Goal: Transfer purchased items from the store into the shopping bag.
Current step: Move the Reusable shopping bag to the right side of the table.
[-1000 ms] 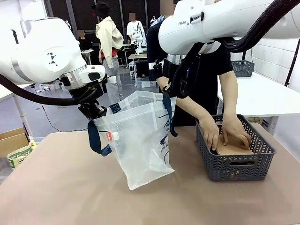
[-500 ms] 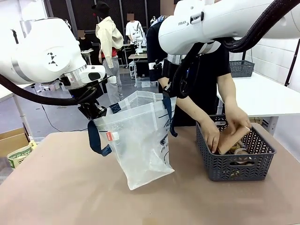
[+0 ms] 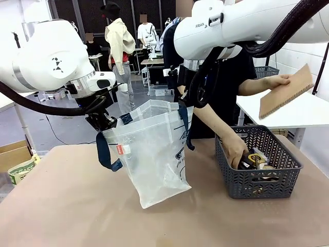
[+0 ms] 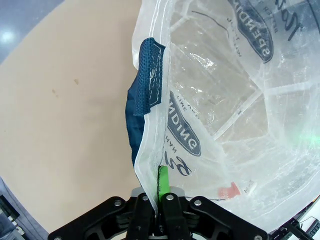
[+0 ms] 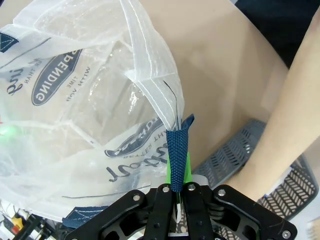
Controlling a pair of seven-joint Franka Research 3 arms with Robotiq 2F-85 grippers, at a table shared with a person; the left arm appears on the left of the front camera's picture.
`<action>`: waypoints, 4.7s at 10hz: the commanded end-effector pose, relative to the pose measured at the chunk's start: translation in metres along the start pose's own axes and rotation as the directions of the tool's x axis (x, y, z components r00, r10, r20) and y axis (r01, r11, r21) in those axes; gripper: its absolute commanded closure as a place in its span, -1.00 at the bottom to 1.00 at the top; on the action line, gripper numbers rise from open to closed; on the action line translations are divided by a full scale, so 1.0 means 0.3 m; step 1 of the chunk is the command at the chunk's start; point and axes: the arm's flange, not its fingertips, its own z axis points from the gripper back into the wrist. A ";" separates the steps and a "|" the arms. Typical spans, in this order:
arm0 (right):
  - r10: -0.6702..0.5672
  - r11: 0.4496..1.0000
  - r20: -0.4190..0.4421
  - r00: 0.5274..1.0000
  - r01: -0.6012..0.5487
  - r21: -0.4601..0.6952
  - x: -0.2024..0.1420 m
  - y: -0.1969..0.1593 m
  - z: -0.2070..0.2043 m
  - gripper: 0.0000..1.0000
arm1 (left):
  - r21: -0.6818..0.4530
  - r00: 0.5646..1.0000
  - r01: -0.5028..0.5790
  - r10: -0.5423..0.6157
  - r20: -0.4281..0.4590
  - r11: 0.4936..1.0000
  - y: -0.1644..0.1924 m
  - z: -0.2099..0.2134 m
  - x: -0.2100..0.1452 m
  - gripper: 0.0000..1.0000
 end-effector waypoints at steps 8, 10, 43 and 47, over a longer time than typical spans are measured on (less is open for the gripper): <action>-0.015 1.000 -0.001 1.000 0.015 -0.001 -0.004 -0.004 0.001 1.00 | -0.002 1.000 0.001 -0.001 -0.004 1.000 0.001 -0.001 -0.003 1.00; -0.015 1.000 -0.001 1.000 0.015 -0.001 -0.004 -0.004 0.001 1.00 | -0.002 1.000 0.001 -0.001 -0.004 1.000 0.001 -0.001 -0.003 1.00; -0.015 1.000 -0.001 1.000 0.015 -0.001 -0.004 -0.004 0.001 1.00 | -0.002 1.000 0.001 -0.001 -0.004 1.000 0.001 -0.001 -0.003 1.00; -0.015 1.000 -0.001 1.000 0.015 -0.001 -0.004 -0.004 0.001 1.00 | -0.002 1.000 0.001 -0.001 -0.004 1.000 0.001 -0.001 -0.003 1.00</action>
